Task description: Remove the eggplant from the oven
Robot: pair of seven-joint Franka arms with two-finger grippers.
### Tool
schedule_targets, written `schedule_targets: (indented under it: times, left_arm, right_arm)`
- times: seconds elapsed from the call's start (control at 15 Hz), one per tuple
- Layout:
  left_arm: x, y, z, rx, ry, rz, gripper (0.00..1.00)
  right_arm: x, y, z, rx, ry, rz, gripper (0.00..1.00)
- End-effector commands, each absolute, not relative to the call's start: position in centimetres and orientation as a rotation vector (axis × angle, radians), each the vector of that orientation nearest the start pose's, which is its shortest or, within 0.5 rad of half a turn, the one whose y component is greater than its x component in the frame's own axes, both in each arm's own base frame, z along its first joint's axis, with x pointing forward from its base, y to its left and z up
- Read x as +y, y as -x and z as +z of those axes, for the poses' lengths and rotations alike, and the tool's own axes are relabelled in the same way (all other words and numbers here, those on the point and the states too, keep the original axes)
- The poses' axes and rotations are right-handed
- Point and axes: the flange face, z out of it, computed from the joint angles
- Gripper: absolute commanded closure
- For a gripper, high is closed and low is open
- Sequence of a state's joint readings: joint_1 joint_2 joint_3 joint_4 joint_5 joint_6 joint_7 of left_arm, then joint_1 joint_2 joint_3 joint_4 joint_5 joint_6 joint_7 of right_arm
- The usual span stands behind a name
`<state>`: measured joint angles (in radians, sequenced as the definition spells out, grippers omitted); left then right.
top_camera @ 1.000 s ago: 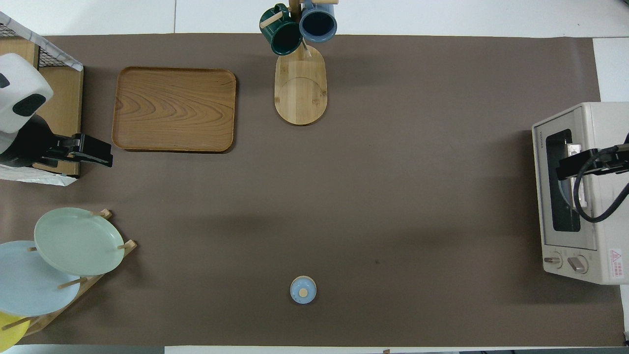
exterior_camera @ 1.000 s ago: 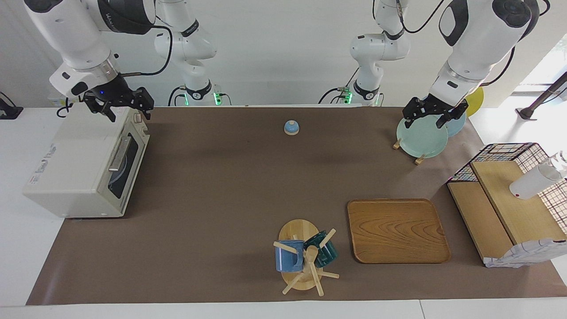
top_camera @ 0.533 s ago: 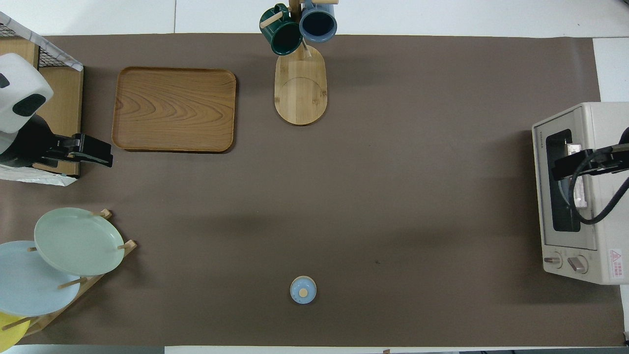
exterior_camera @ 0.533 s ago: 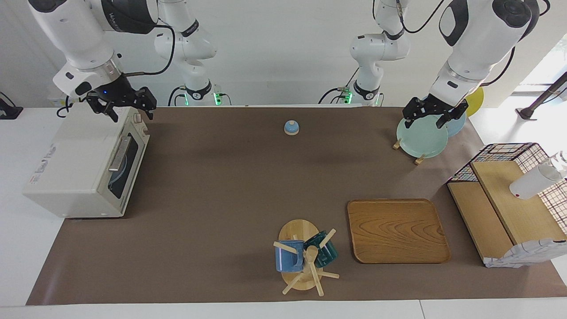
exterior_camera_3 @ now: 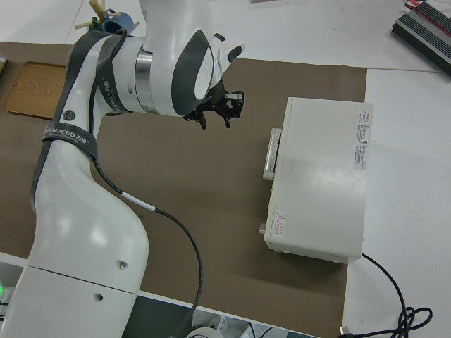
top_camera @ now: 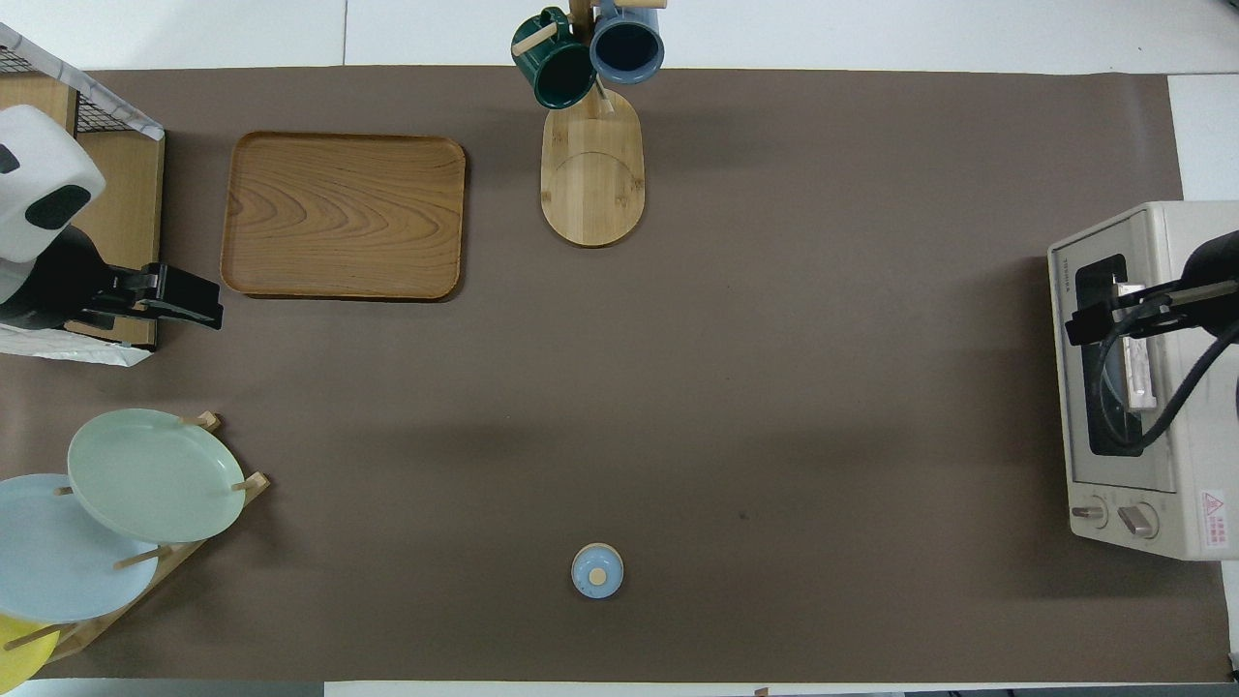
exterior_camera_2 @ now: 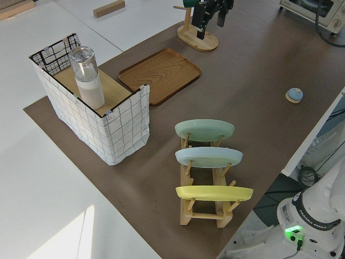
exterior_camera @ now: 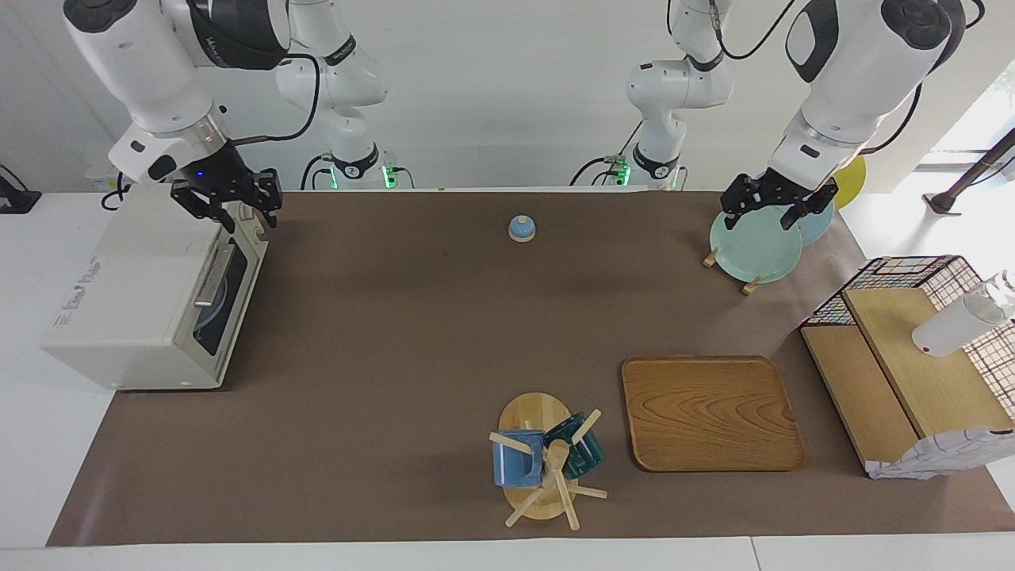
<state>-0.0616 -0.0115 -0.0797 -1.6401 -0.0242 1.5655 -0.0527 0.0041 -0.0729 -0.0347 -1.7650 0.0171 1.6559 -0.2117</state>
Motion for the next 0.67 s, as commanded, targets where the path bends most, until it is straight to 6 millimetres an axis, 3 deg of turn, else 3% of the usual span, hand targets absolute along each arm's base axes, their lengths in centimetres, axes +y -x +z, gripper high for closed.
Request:
schedule_targets:
  times: [0.0,0.13,0.33,0.6]
  left_arm:
    - [-7.7,-54.0,59.8,0.149,3.151,0.094,0.0]
    - [-7.7,-54.0,59.8,0.149,3.151,0.094,0.0]
    - [-7.7,-54.0,59.8,0.149,3.151,0.094,0.0]
    - [-7.7,-54.0,59.8,0.149,3.151,0.094,0.0]
  right_arm:
    - [-2.1,-52.3,56.9,-0.308,3.133,0.028,1.0]
    - [-3.6,-52.5,55.5,-0.166,3.257,0.062,1.0]
    - [-4.0,-53.6,52.8,0.086,3.35,0.132,1.0]
    - [-4.9,-54.7,50.5,0.048,3.466,0.17,1.0]
